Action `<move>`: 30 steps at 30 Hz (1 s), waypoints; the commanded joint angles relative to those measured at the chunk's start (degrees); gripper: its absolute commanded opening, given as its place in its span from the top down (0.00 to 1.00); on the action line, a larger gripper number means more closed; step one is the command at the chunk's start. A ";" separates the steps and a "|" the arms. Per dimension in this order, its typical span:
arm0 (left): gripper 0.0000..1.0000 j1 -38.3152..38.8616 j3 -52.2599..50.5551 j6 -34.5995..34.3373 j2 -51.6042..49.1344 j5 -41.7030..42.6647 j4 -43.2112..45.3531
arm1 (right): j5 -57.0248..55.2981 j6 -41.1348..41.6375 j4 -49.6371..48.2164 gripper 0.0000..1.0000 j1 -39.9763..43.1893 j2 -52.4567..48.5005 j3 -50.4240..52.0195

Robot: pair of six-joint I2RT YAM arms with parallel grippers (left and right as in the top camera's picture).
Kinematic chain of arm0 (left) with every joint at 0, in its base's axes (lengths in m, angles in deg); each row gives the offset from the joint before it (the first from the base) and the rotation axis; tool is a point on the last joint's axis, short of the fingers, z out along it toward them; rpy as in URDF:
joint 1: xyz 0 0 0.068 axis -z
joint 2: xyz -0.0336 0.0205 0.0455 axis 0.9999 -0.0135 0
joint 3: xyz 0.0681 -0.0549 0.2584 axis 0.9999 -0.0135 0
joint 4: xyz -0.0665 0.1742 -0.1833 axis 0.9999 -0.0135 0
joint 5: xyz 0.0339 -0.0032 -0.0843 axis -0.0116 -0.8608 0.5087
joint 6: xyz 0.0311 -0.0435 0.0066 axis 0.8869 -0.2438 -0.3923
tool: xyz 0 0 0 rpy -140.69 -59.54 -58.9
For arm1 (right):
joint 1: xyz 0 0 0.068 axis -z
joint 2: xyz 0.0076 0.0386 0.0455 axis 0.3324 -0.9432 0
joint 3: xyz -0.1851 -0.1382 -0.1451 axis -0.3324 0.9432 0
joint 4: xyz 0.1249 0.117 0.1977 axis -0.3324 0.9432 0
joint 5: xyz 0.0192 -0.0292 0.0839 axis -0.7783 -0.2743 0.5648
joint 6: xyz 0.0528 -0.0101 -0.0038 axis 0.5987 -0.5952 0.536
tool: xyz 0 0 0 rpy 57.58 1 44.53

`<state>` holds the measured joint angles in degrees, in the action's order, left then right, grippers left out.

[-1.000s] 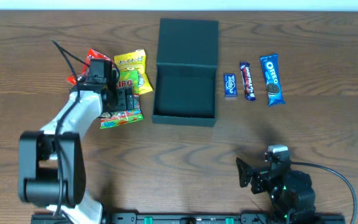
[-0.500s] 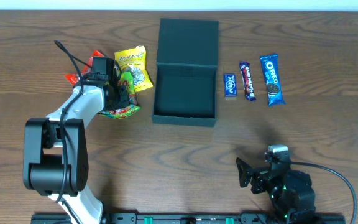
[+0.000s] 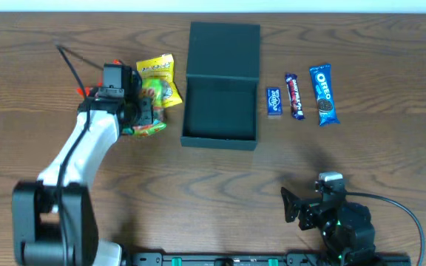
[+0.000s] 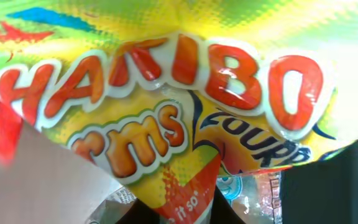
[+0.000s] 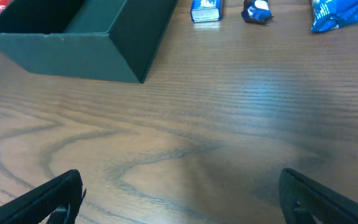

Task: Pack container
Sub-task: 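Lift the Haribo bag and lower it into the black box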

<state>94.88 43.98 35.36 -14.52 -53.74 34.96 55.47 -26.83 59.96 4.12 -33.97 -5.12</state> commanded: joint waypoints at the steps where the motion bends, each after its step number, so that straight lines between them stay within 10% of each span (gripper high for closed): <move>1: 0.94 3.65 2.34 17.97 3.76 6.08 1.68 | 0.26 -0.76 0.02 0.01 -0.55 0.33 0.28; 13: 0.94 14.32 2.32 61.18 5.70 20.92 8.94 | 0.26 -0.76 0.02 0.01 -0.55 0.33 0.28; 30: 0.94 21.24 2.32 71.23 -2.71 16.48 10.71 | 0.26 -0.76 0.02 0.01 -0.55 0.33 0.28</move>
<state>115.55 44.90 102.11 -16.44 -35.89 46.45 55.47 -26.83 59.96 4.12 -33.97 -5.12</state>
